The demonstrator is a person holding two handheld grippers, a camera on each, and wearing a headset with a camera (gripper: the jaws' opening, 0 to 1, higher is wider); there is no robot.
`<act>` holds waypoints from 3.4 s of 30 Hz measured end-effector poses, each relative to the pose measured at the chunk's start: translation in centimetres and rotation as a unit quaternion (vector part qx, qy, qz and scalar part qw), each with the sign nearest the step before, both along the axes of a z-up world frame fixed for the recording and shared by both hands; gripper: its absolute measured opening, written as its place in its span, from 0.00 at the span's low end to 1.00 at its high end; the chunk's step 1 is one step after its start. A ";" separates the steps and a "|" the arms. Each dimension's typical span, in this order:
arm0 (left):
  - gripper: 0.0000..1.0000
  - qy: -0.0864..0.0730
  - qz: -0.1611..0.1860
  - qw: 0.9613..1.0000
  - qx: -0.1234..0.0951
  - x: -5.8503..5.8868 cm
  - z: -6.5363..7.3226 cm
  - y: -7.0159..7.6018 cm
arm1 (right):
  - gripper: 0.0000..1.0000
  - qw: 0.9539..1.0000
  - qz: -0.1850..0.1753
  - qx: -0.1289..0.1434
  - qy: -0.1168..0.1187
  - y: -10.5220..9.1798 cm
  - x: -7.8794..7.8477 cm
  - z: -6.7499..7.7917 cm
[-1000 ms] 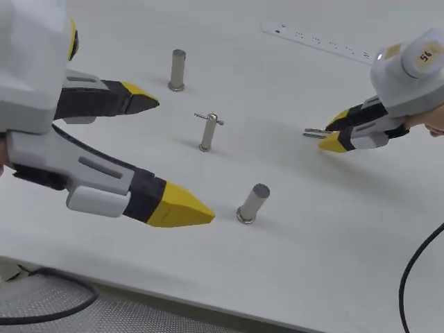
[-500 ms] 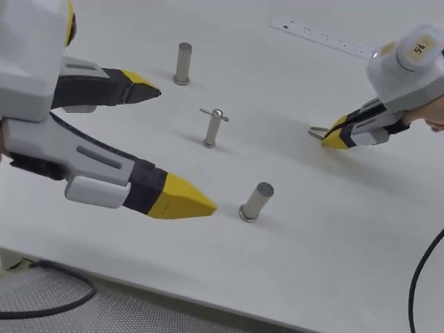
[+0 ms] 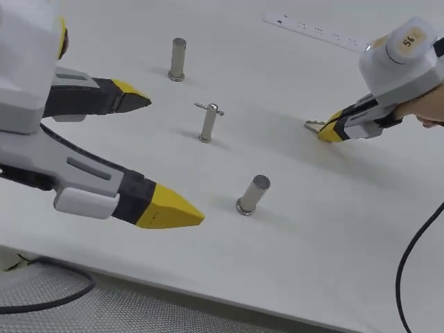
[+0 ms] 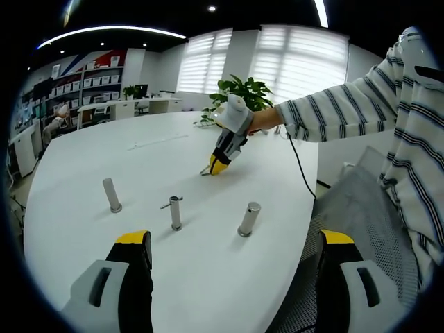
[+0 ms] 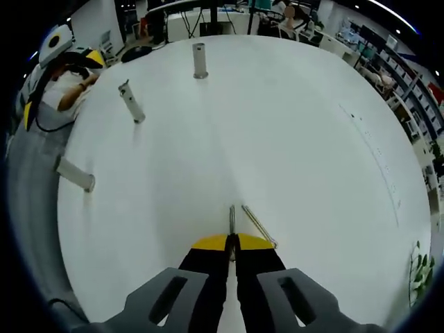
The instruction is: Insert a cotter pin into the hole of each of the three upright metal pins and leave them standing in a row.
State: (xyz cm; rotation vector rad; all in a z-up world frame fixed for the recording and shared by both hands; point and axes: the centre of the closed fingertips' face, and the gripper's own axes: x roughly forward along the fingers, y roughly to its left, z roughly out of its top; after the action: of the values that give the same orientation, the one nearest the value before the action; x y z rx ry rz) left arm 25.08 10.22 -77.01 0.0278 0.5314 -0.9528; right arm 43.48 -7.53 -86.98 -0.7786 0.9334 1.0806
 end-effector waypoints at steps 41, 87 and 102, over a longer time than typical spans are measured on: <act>0.53 0.055 0.007 0.998 -0.042 2.2 0.3 -2.5 | 0.03 0.989 0.092 0.067 -0.094 5.2 -7.1 9.0; 0.21 0.194 0.064 0.962 -0.183 4.5 0.1 -7.7 | 0.03 0.970 0.181 0.090 -0.133 10.2 -14.2 9.1; 0.07 0.215 0.074 0.955 -0.191 5.0 -0.5 -7.3 | 0.03 0.967 0.190 0.081 -0.148 9.9 -14.5 9.3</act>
State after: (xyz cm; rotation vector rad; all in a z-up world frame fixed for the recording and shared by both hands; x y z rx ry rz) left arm 30.05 2.90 -77.47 -0.5719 0.7281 -0.9023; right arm 28.97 2.40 -77.65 -0.9749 0.4448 1.3094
